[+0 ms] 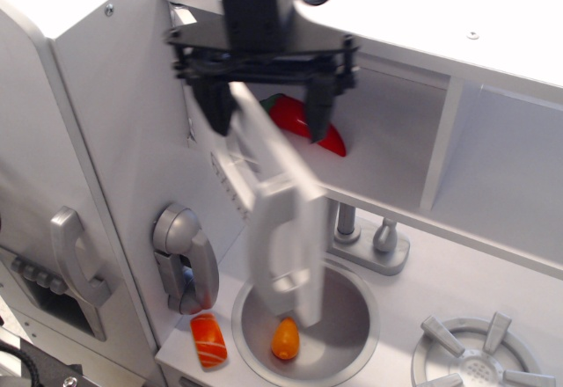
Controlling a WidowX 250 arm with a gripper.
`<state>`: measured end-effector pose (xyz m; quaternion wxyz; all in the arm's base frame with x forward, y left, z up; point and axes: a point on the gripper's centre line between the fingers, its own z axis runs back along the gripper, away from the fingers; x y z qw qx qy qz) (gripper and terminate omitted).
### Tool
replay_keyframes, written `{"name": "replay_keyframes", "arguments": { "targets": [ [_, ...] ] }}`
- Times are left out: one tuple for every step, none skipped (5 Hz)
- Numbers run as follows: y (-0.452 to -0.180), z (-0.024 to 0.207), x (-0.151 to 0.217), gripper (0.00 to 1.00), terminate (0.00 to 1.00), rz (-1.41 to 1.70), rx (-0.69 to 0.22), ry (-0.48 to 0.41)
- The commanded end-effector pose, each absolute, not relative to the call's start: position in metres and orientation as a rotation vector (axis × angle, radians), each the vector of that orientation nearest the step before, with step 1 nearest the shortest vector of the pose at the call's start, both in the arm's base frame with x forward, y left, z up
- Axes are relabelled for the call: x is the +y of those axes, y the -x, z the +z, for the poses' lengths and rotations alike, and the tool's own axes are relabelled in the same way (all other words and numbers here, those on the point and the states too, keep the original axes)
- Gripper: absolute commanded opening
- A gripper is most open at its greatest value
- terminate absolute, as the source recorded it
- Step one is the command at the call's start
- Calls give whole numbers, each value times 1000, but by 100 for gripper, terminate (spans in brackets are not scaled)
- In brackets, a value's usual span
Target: Close microwave
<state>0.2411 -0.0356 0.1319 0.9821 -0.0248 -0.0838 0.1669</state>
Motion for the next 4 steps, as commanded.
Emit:
{"name": "replay_keyframes", "arguments": {
  "targets": [
    [-239,175,-83,100,0,299,-220,180],
    [-210,181,-82,100,0,209,-215,210],
    [-194,170,-59,100,0,170,-186,160],
    [-191,161,-29,100,0,169,-141,122]
  ]
}}
